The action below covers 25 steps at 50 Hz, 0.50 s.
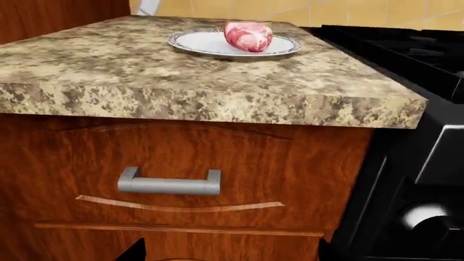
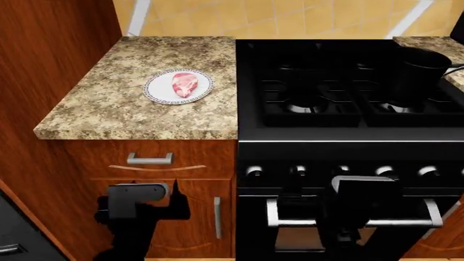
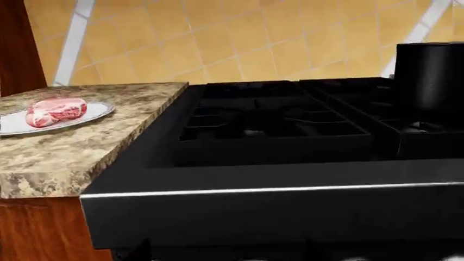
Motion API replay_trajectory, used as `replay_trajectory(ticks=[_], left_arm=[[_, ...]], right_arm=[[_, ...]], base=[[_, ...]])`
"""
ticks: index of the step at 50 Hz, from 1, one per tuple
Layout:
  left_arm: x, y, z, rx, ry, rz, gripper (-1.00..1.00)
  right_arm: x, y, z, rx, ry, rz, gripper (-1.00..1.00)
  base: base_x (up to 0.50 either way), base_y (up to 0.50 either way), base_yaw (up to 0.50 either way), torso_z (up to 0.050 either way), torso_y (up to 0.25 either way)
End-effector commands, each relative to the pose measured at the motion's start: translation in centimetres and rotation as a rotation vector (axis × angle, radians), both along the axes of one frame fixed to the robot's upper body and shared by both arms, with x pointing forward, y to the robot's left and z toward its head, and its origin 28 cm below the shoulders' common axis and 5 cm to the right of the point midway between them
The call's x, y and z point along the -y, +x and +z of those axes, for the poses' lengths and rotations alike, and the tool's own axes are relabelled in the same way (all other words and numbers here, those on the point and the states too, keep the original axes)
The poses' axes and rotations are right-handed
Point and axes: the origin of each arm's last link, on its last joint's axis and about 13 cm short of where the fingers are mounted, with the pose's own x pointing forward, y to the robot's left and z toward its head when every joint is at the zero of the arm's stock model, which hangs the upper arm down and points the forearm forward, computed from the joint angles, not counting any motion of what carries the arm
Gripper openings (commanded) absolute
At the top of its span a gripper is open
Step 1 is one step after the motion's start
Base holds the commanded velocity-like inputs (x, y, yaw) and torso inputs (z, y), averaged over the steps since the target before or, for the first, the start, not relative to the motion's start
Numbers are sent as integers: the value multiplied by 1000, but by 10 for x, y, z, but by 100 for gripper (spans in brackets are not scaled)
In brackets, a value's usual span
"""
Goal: Frozen meat rests on a plate on the counter. Retrieve the meat and place it in a pot on a burner. Then turn the burner on.
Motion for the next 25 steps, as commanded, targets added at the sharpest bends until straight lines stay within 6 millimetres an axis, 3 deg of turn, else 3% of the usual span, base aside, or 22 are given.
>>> replay_trajectory(ticks=[1,9,16,20,25], left_arm=[[-9,-7,93,25,52,-82,100],[-24,0,157,56,65,-112,100],[-25,-1,212,137,107,-176,100],[-26,3,234,164,118,-190,100],[-27,8,247,109,50,-198,100]], right_arm=[[14,-12,113,144,-66,6,100],[21,-19,192,195,-126,86,100],[27,-23,255,286,-146,139,100],[29,-26,280,309,-137,177,100],[30,-30,299,368,-123,216,100]], base=[[0,0,0,0,0],[0,0,0,0,0],[0,0,0,0,0],[0,0,0,0,0],[0,0,0,0,0]])
